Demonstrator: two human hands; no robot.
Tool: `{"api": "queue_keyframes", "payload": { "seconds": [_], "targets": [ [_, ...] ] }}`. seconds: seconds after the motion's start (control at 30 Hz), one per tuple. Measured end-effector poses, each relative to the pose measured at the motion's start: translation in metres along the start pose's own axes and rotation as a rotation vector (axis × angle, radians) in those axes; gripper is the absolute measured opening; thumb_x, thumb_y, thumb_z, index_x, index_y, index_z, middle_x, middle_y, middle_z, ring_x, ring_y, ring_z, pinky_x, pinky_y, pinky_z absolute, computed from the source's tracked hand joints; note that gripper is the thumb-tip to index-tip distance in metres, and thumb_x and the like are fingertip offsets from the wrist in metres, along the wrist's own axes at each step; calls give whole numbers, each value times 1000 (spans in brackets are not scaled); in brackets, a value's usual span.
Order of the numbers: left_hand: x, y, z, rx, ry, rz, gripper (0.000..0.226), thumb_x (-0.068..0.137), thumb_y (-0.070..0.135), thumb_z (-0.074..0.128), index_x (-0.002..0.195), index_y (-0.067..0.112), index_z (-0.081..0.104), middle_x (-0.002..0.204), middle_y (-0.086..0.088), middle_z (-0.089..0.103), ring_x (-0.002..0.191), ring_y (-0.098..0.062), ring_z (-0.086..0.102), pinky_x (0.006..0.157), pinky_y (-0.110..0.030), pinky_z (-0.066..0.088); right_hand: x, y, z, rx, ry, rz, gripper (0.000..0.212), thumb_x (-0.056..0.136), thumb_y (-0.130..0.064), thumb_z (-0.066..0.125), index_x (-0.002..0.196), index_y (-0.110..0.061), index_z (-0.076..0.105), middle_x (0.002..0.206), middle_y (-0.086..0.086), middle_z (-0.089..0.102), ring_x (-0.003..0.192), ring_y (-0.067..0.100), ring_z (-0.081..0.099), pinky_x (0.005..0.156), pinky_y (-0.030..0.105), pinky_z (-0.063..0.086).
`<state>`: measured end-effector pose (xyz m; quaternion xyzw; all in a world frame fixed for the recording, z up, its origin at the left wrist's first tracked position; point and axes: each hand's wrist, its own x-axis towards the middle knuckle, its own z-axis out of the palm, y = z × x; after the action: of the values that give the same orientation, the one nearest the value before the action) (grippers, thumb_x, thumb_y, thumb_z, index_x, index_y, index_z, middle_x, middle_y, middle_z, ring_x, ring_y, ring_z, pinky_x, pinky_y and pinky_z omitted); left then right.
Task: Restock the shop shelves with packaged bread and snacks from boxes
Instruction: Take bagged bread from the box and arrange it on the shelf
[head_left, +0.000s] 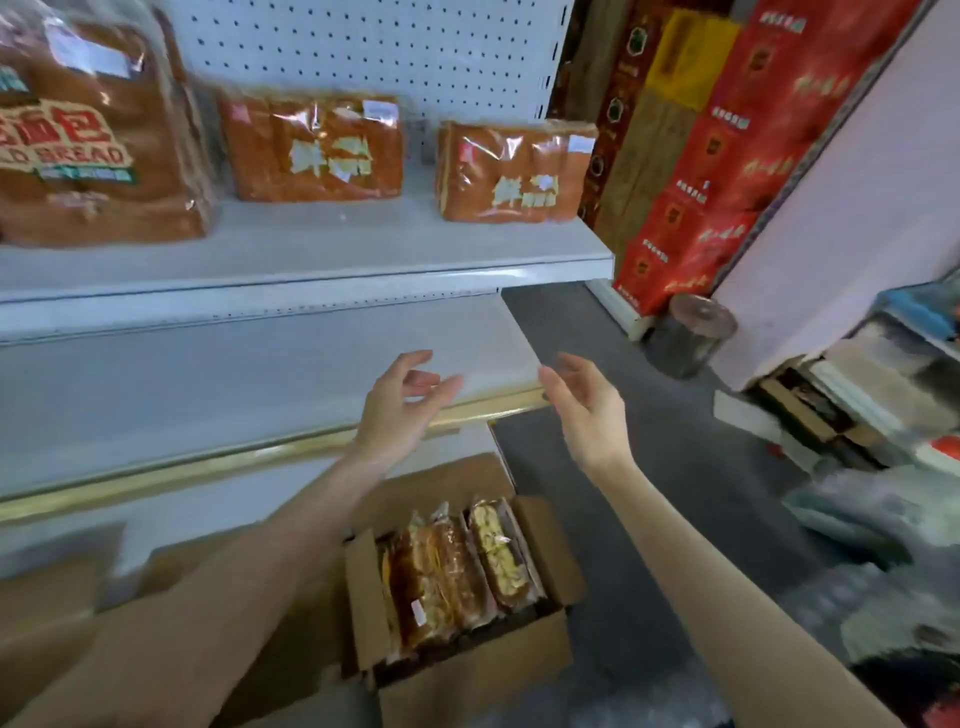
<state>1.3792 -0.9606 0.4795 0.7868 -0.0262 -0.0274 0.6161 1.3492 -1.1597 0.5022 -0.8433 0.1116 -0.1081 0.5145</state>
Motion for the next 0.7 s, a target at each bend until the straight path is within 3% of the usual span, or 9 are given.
{"api": "queue_keyframes", "payload": {
  "seconds": [0.17, 0.2, 0.3, 0.4, 0.5, 0.63, 0.7],
  "targets": [
    [27, -69, 31, 39, 29, -197, 53, 87, 41, 66, 133, 22, 49, 110, 5, 64, 100, -3, 59, 84, -20, 47, 45, 76, 38, -9, -144, 131, 44, 95, -38, 56, 134, -16, 52, 114, -4, 64, 103, 13, 62, 86, 22, 47],
    [27, -77, 35, 56, 39, -230, 53, 87, 42, 65, 134, 23, 49, 110, 7, 63, 95, 0, 58, 84, -18, 49, 46, 86, 42, -17, -163, 143, 46, 95, -38, 56, 135, -15, 52, 113, -4, 65, 102, 12, 62, 85, 19, 48],
    [35, -117, 56, 93, 30, -331, 55, 90, 40, 63, 138, 19, 45, 113, 6, 63, 79, 5, 56, 61, -2, 44, 60, 137, 62, -42, -273, 189, 47, 96, -35, 57, 136, -12, 49, 109, -6, 64, 91, 5, 60, 69, 0, 42],
    [35, -149, 74, 81, 57, -392, 60, 87, 40, 65, 138, 14, 45, 106, 11, 63, 86, 12, 54, 71, -2, 41, 68, 176, 73, -42, -339, 236, 48, 95, -35, 58, 135, -11, 50, 114, -1, 65, 91, 4, 58, 65, -4, 39],
    [31, -194, 101, 65, 110, -519, 62, 83, 42, 68, 135, 14, 49, 105, 8, 69, 97, -4, 65, 89, -19, 49, 78, 232, 85, -67, -426, 281, 48, 94, -35, 59, 135, -11, 51, 116, 0, 65, 91, 1, 58, 70, -1, 42],
    [26, -253, 143, 11, 164, -671, 54, 86, 35, 68, 132, 15, 50, 100, 9, 68, 95, -5, 65, 74, -13, 49, 89, 306, 100, -108, -516, 332, 47, 94, -37, 58, 132, -11, 53, 112, -1, 64, 90, 1, 57, 72, 3, 42],
    [23, -281, 161, -20, 176, -737, 54, 86, 35, 68, 132, 14, 49, 101, 8, 67, 96, -6, 64, 76, -15, 48, 90, 337, 106, -128, -539, 366, 47, 94, -39, 58, 133, -12, 53, 111, -2, 64, 88, -1, 57, 69, 0, 40]
  ]
}}
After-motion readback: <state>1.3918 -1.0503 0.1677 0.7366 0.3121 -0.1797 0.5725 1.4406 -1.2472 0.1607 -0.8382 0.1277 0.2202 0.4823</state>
